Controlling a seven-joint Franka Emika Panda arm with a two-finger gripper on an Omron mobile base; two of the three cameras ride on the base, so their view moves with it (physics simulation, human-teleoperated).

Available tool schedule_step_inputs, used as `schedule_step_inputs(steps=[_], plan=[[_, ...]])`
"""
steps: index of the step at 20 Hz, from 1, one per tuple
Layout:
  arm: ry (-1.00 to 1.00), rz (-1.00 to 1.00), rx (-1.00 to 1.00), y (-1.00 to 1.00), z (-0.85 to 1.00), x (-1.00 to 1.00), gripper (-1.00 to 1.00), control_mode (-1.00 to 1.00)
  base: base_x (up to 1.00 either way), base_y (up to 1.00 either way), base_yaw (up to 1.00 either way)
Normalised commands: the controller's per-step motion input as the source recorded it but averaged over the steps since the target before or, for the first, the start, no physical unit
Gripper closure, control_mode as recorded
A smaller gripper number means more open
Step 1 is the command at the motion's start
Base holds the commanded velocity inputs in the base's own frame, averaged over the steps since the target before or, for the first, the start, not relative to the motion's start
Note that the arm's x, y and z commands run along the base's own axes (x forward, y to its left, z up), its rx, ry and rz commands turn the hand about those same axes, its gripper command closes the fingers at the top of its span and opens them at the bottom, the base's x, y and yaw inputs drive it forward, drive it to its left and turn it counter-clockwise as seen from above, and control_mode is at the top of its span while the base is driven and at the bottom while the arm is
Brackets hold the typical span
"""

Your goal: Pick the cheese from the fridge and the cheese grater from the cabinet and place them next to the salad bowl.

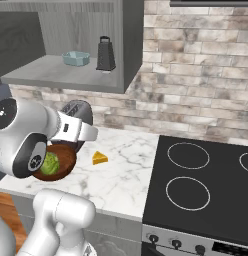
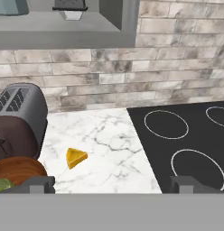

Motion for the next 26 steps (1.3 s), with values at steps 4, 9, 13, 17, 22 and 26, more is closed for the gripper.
schedule_step_inputs(steps=[4,9,13,17,22,26], plan=[[-0.07,0.09,0.19,0.00,0.39,0.01,-1.00,-1.00,0.00,0.00,0.00],[0.00,0.26,0.02,0.10,0.16,0.01,-1.00,-1.00,0.00,0.00,0.00],[0.00,0.14,-0.03,0.36,0.09,0.00,-1.00,-1.00,0.00,0.00,0.00],[0.00,0.00,-0.06,0.48,0.15,0.04,-1.00,-1.00,0.00,0.00,0.00],[0.00,-0.06,-0.07,0.31,0.29,0.00,-1.00,-1.00,0.00,0.00,0.00],[0.00,-0.02,-0.02,0.03,0.35,0.08,-1.00,-1.00,0.00,0.00,0.00]])
